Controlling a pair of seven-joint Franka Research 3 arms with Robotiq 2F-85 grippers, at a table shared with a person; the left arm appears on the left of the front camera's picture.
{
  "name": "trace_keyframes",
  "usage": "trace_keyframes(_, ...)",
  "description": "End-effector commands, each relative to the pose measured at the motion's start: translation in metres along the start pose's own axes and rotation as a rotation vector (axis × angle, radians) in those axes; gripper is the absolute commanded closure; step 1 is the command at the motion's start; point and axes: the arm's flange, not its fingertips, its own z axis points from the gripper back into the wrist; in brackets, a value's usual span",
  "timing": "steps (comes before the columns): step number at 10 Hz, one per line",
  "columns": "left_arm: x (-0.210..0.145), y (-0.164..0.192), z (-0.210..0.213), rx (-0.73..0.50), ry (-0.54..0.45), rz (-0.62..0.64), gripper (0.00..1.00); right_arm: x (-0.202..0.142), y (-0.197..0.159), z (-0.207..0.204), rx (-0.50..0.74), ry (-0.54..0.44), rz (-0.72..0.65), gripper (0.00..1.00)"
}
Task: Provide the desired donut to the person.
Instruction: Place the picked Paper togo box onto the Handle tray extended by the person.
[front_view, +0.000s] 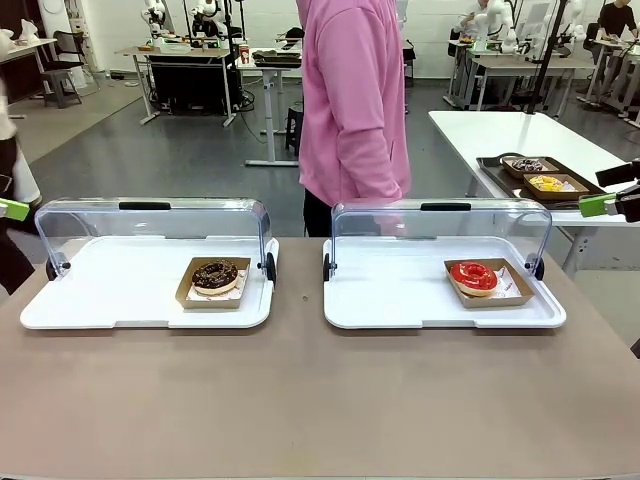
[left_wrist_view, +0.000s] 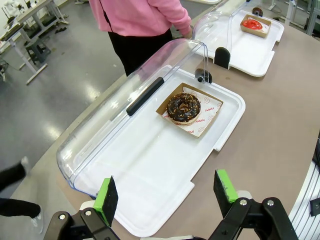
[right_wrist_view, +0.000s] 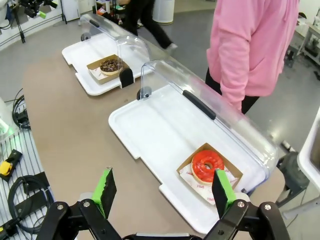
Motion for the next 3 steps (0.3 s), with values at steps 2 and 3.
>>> trace_keyframes(2, -0.0021, -0.0058, -0.0015, 0.013, 0.018, 0.010, 0.00, -0.0013, -0.0010, -0.0012, 0.007, -0.003, -0.006, 0.00)
trace_keyframes(3, -0.0021, -0.0058, -0.0015, 0.013, 0.018, 0.010, 0.00, -0.0013, -0.0010, -0.0012, 0.007, -0.003, -0.006, 0.00)
